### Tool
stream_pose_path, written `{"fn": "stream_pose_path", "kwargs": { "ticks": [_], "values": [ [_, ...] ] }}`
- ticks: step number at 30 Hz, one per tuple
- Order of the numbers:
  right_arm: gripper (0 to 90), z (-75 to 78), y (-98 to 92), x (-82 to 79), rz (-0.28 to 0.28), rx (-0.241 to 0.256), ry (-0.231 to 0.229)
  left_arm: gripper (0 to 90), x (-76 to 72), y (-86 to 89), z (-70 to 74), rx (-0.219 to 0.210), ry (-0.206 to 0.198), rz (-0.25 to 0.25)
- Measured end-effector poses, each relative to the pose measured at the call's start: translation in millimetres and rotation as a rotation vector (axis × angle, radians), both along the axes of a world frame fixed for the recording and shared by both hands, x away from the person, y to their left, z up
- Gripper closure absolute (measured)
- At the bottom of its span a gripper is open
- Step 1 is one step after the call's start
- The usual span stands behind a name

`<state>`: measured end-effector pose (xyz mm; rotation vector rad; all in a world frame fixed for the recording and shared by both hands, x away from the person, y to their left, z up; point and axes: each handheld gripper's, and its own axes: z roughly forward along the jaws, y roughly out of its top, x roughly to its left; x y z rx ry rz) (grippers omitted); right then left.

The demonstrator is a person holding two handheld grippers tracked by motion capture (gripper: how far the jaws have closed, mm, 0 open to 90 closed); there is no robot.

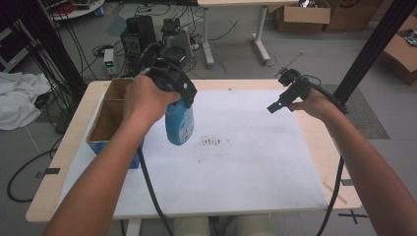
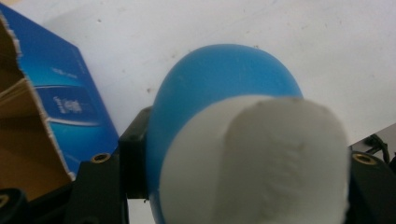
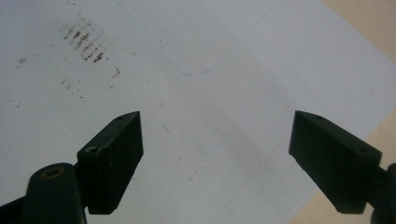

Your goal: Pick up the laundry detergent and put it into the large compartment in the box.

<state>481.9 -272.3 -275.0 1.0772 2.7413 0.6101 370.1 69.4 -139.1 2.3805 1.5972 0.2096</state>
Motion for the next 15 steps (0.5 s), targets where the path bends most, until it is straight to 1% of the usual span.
{"fn": "stream_pose_path", "kwargs": {
  "ticks": [4,5,6,7,8,9,10,11,12,13,14,15],
  "values": [
    [17.7,-0.5,0.9,0.2,0.004,-0.001,0.003,37.7,0.0,8.9,18.2,0.014,-0.009,0.01],
    [17.7,-0.5,0.9,0.2,0.004,-0.001,0.003,37.7,0.0,8.9,18.2,0.014,-0.009,0.01],
    [17.6,-0.5,1.4,0.4,0.003,0.002,0.002,37.7,0.2,13.7,26.2,0.023,-0.015,0.018],
    [17.6,-0.5,1.4,0.4,0.003,0.002,0.002,37.7,0.2,13.7,26.2,0.023,-0.015,0.018],
    [17.6,-0.4,2.1,0.8,0.005,0.002,0.003,37.7,-0.2,18.0,33.3,0.026,-0.021,0.029],
    [17.6,-0.4,2.1,0.8,0.005,0.002,0.003,37.7,-0.2,18.0,33.3,0.026,-0.021,0.029],
    [17.6,-0.6,3.1,1.0,0.009,0.001,0.001,37.7,0.4,22.8,39.2,0.017,-0.031,0.047],
    [17.6,-0.6,3.1,1.0,0.009,0.001,0.001,37.7,0.4,22.8,39.2,0.017,-0.031,0.047],
    [17.6,-0.5,4.0,1.1,0.013,-0.002,-0.001,37.7,1.4,28.6,43.7,0.005,-0.037,0.064],
    [17.6,-0.3,4.6,0.9,0.011,-0.002,0.001,37.7,1.4,28.6,43.7,0.005,-0.037,0.064],
    [17.6,-0.2,5.1,0.9,0.014,-0.005,0.001,37.7,2.5,34.9,47.1,-0.004,-0.038,0.087],
    [17.6,0.1,5.5,0.8,0.013,-0.007,0.001,37.8,2.7,37.6,48.7,-0.009,-0.041,0.101]
  ]
}}
